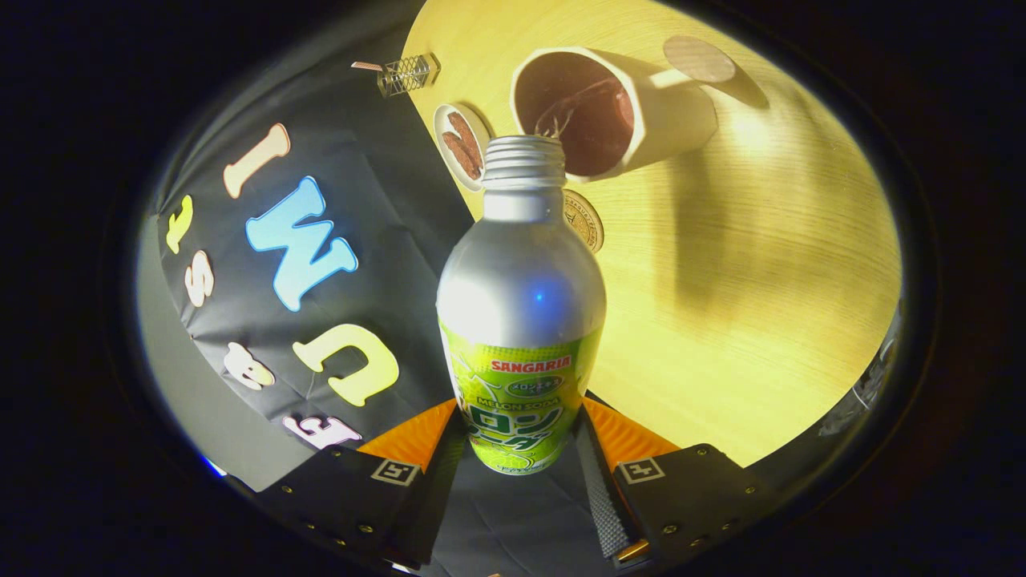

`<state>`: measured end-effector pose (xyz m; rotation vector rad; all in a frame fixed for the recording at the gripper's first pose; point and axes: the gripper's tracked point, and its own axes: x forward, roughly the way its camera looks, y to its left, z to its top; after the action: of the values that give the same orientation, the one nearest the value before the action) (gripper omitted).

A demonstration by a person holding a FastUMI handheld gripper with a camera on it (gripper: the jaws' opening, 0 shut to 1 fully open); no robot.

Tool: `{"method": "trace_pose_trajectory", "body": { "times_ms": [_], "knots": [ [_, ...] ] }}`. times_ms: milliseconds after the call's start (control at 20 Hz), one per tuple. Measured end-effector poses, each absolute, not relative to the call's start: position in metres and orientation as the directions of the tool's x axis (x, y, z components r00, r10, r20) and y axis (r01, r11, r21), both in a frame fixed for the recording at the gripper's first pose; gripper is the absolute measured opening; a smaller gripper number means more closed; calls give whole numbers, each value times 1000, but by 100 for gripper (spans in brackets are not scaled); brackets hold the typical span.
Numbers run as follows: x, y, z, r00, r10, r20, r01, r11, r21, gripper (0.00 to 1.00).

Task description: Take the bottle from table, then pour the juice into the cup, finally place the bottle on the coaster

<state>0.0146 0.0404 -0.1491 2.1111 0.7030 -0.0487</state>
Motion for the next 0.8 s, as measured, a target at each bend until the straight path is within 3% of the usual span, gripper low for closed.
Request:
{"method": "trace_pose_trajectory", "body": {
  "times_ms": [800],
  "knots": [
    [22,33,-130,855,451,-255,489,-539,686,75]
  ]
}}
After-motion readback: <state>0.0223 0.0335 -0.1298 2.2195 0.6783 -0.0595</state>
